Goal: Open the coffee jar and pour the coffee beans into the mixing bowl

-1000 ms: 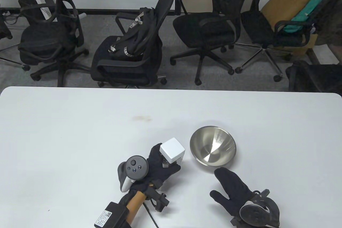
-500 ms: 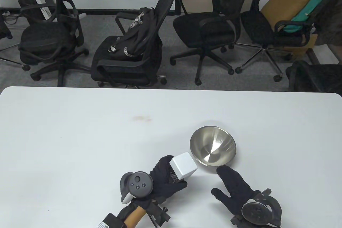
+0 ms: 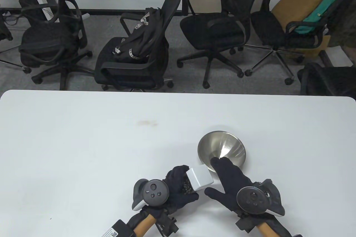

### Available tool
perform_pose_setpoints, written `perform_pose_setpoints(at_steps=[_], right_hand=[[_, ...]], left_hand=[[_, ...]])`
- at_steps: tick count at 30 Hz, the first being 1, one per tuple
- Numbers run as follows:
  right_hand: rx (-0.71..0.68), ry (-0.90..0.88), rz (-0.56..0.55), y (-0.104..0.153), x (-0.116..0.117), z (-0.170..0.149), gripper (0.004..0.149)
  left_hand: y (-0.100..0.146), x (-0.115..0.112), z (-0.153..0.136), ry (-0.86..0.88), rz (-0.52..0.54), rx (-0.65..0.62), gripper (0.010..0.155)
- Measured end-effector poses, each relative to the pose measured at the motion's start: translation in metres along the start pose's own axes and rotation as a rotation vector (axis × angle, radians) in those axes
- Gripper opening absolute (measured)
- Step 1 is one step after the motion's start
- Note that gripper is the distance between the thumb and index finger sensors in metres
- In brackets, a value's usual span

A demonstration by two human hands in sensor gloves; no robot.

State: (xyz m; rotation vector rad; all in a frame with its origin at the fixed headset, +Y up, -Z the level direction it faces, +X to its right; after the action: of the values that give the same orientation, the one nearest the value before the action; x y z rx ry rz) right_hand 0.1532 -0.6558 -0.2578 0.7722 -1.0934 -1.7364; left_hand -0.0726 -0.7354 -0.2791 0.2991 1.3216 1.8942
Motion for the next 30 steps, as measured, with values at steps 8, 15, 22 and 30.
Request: perform_pose_setpoints(at_steps=[8,15,22,30], right_hand=[[0.072,0.102,0.215,-0.027,0.016,0.022,0.089],[0.082,0.036,0.211,-0.027,0.025,0.016,0.092],[0.072,-0.066,0.131,-0.024,0.029,0.011,0.088],[0.044,-0.094,0.086,-0.022,0.025,0.010,0.088]], left_hand=[[0.001,0.000,0.002,-0.016,0.003,0.003,0.094],[0.000,-0.003,0.003,-0.047,-0.004,-0.002,0.093],[0.001,-0.003,0.008,-0.111,0.006,-0.030,0.091],[0.001,0.000,0.012,-0.118,0.016,-0.048,0.090]])
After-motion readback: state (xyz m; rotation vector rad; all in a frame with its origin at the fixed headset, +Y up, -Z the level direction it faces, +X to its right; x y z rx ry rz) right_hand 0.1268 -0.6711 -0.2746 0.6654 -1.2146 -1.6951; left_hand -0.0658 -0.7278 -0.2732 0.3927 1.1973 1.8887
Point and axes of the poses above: the tracker on the back of each hand, its own z axis roughly to the thumb side, its own y axis roughly from the fingertips to the wrist, x = y × z, the point moved 1 cm from there along -y, roughly from the wrist to the fingertips, and after that the axes turned 9 degrees about x, right-handed, at the moved point
